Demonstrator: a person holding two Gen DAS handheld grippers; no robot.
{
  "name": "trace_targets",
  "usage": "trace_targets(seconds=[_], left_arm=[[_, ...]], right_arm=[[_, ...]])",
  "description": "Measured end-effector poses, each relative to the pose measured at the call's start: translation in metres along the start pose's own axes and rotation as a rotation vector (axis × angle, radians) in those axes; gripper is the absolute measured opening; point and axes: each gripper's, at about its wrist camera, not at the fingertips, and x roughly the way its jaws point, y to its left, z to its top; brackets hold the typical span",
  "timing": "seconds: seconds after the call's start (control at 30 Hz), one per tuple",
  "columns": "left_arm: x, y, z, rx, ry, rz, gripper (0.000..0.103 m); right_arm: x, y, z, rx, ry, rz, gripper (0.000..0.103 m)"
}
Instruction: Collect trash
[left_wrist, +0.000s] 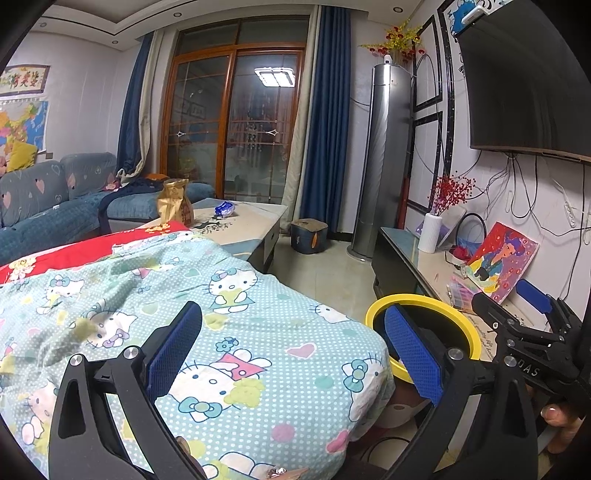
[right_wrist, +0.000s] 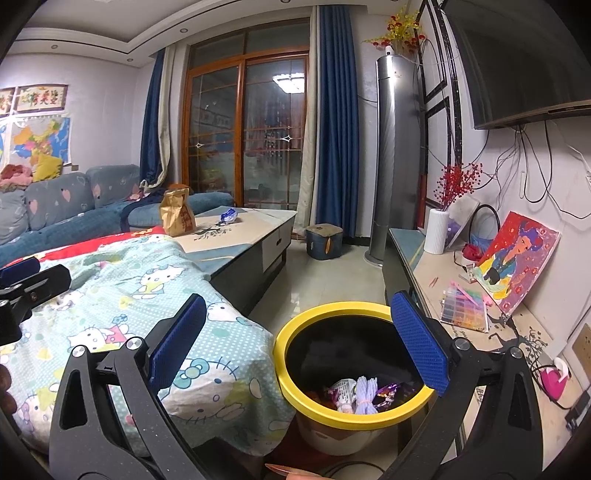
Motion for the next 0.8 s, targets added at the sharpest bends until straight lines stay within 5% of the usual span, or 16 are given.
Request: trace_targets(seconds=[0.8], left_arm=[[-0.0004, -0.0001, 0.0017, 0.002, 0.002, 0.003, 0.097]], right_arm=[[0.0007, -0.0039, -0.0005, 0.004, 0.013, -0.021, 0.092]])
